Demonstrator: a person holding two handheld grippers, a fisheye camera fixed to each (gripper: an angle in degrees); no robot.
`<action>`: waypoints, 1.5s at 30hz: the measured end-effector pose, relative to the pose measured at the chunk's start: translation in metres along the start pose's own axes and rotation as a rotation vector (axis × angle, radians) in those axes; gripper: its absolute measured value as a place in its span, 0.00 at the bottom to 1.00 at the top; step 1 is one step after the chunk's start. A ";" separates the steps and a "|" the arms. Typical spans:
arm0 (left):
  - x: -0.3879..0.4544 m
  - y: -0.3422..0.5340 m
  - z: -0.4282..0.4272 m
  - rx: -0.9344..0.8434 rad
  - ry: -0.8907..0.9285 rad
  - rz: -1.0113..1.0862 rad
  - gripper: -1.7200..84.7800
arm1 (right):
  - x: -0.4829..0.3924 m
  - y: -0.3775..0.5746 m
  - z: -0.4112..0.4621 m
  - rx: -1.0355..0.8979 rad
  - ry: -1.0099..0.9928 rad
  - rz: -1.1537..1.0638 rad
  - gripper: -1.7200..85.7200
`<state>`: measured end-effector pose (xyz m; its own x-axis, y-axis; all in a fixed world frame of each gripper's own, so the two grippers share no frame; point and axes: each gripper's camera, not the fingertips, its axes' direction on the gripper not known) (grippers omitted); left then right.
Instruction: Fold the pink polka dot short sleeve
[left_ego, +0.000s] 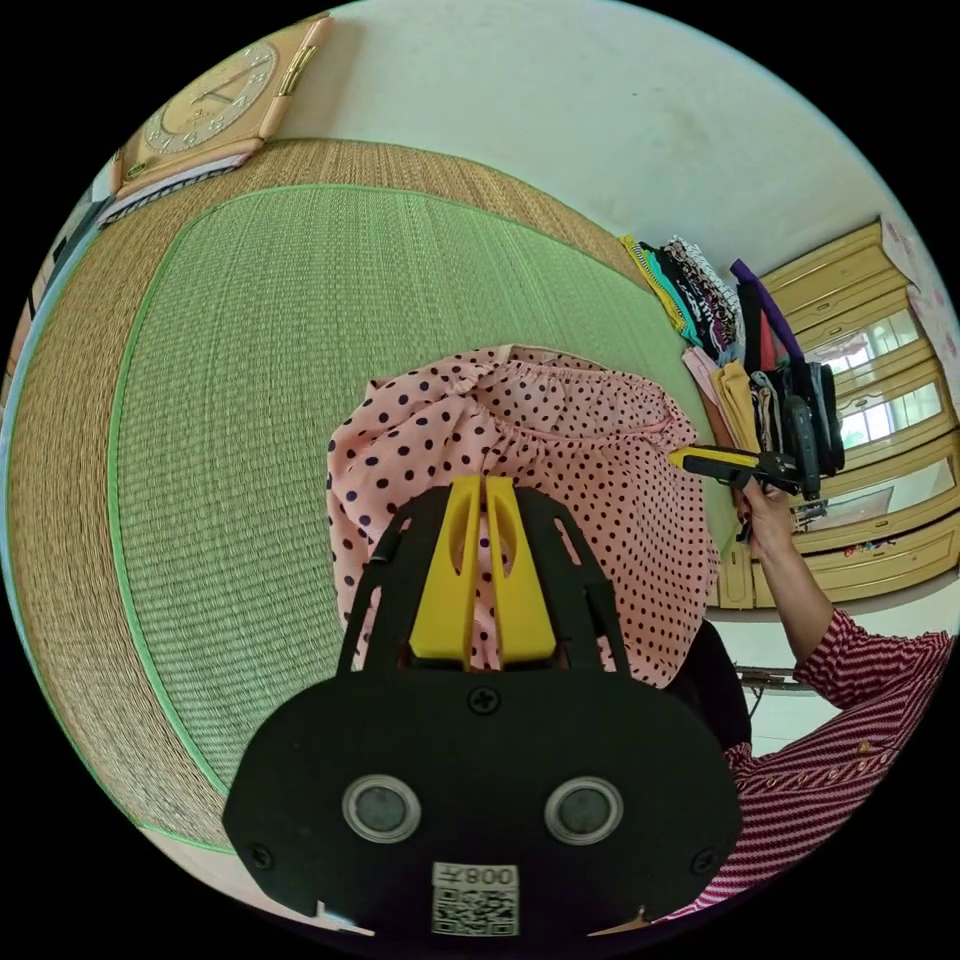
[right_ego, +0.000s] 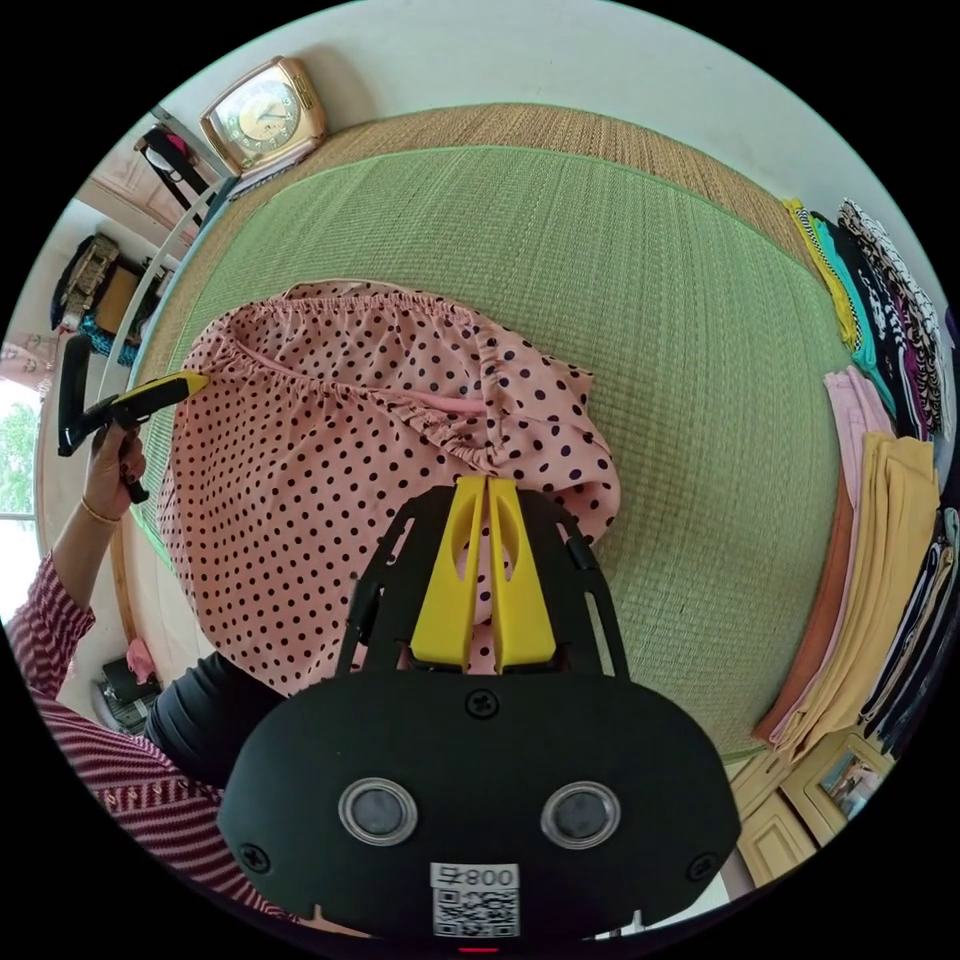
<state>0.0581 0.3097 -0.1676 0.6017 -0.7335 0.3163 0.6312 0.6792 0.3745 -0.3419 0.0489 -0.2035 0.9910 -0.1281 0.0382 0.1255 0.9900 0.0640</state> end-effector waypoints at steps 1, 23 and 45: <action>0.000 0.002 -0.001 0.008 0.008 0.000 0.03 | 0.004 0.003 -0.005 0.009 -0.011 0.005 0.03; -0.039 0.010 0.007 0.137 0.036 -0.043 0.03 | 0.072 0.013 -0.066 0.160 -0.143 0.043 0.02; -0.086 0.038 0.047 0.154 0.099 -0.100 0.10 | 0.150 0.047 0.025 0.128 -0.370 0.150 0.08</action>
<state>0.0071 0.3979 -0.1392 0.5895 -0.7860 0.1863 0.6127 0.5853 0.5311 -0.1888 0.0751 -0.1694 0.9116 -0.0186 0.4106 -0.0489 0.9870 0.1532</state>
